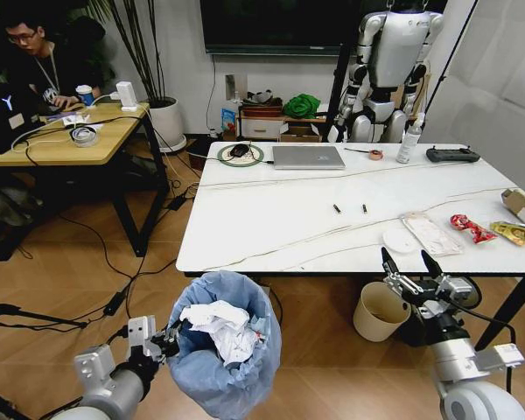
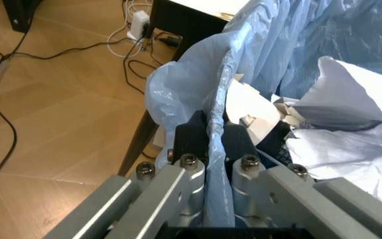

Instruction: Pick up the trash bin and place the trash from the table into it.

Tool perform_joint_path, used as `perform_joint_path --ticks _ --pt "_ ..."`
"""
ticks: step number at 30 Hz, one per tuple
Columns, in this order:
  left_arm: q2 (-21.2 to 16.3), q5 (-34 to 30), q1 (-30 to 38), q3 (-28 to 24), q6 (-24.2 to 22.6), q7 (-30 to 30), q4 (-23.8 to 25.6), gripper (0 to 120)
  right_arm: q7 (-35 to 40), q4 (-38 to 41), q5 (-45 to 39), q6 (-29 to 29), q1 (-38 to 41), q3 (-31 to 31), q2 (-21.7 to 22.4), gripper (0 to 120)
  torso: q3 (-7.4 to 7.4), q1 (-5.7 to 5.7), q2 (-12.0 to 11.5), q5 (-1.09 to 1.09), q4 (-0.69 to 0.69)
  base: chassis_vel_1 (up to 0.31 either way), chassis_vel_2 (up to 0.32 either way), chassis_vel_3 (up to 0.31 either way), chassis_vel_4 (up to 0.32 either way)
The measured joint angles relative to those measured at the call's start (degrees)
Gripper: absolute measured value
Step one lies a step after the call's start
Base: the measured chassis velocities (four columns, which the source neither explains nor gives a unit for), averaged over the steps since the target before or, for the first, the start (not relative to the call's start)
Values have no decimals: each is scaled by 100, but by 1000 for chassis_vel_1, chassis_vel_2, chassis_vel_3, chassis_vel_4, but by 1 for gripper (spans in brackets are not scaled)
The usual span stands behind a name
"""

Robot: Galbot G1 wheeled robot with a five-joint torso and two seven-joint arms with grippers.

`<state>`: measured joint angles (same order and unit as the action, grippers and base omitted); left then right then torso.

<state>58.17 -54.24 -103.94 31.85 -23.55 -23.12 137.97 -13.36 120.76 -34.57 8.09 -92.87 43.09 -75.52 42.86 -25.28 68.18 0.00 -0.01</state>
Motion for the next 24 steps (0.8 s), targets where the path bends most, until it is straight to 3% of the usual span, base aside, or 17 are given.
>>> perform_joint_path --ticks 24 --pt "44 -1 12 -52 -6 -14 -19 0 46 41 -175 -40 5 8 -9 100 0 0 0 0 1 0 0 0 0"
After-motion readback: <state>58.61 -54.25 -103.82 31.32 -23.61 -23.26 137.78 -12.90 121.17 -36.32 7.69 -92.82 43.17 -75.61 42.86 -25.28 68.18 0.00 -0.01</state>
